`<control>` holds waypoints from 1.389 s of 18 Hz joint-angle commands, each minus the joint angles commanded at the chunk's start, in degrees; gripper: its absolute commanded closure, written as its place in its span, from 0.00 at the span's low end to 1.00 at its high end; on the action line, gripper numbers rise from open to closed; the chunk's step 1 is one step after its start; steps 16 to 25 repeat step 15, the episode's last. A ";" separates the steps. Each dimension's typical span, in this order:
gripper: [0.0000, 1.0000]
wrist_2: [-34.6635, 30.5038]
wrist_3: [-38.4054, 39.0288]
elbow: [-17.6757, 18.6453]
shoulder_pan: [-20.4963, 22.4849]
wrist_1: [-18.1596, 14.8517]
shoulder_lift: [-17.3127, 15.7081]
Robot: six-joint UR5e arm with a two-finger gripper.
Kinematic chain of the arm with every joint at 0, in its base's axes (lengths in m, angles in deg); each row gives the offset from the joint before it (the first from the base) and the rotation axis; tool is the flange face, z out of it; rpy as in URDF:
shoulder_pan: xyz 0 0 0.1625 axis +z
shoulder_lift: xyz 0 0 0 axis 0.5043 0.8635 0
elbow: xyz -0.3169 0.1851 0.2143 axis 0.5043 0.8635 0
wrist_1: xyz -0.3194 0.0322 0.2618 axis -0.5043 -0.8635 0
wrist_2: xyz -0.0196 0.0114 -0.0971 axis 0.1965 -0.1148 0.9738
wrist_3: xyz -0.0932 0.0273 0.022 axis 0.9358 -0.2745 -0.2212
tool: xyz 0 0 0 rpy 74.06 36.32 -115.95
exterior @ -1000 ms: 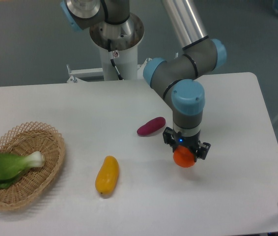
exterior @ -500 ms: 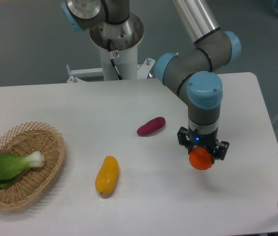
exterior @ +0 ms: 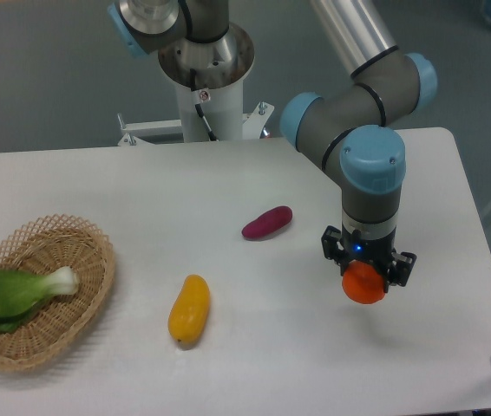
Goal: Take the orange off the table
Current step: 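Lift the held orange up off the table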
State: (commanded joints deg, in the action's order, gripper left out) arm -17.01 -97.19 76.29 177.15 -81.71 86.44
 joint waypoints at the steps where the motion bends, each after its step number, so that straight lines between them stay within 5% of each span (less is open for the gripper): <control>1: 0.40 -0.35 0.00 0.18 0.00 0.00 0.09; 25: 0.40 -1.06 0.09 0.35 0.00 -0.09 -0.09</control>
